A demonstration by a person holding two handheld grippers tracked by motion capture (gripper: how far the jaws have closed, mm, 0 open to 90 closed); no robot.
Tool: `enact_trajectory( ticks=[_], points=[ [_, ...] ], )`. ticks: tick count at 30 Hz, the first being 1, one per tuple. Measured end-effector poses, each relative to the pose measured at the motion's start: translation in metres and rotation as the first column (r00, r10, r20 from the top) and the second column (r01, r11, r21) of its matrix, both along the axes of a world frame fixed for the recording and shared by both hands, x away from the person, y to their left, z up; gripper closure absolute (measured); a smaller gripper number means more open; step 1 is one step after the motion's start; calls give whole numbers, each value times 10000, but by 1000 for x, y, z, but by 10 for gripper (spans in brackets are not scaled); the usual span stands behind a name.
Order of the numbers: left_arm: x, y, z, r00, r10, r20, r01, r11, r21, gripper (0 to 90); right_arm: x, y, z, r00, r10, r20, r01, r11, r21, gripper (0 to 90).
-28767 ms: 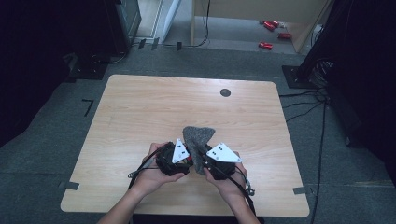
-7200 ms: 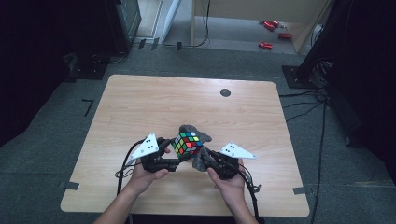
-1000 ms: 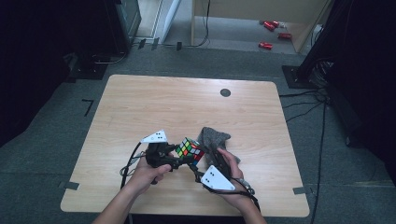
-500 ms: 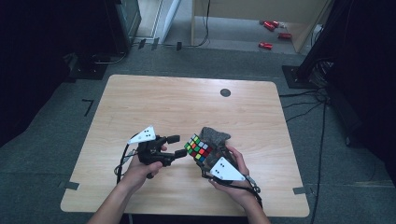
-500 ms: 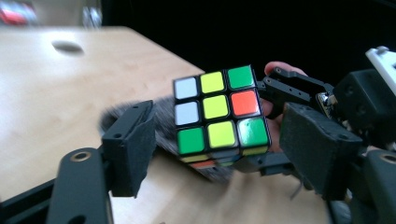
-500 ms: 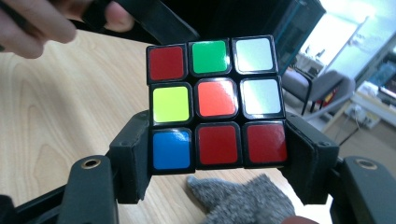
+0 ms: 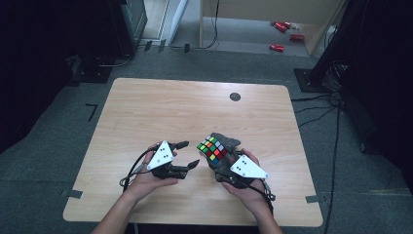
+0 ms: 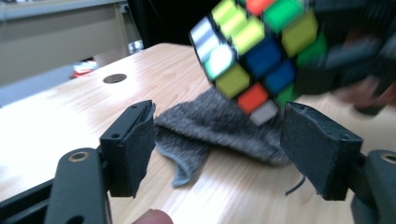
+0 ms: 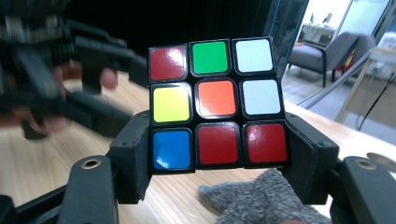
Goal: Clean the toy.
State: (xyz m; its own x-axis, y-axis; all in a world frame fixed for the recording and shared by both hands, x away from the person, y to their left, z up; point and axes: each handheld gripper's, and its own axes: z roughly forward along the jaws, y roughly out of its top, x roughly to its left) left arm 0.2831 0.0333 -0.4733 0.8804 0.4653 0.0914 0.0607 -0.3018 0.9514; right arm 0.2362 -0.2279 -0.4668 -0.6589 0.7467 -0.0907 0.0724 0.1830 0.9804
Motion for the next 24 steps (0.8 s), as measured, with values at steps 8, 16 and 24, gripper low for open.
enact_trajectory(
  ticks=[8, 16, 24],
  points=[
    [-9, -12, -9, 9943, -18, 1068, -46, 9982, 598, 167, -1, 2, 6, 9936, 362, -1068, -250, 9942, 1050, 341],
    [-13, -16, -11, 9841, 119, 1775, -261, 9966, 782, 151, -4, 17, 6, 9829, 929, -1591, -743, 9901, 1193, 341],
    [-19, -16, -12, 9534, 148, 3013, -387, 9965, 734, 197, -3, 22, 6, 9678, 1134, -2248, -765, 9831, 1664, 341]
  ],
)
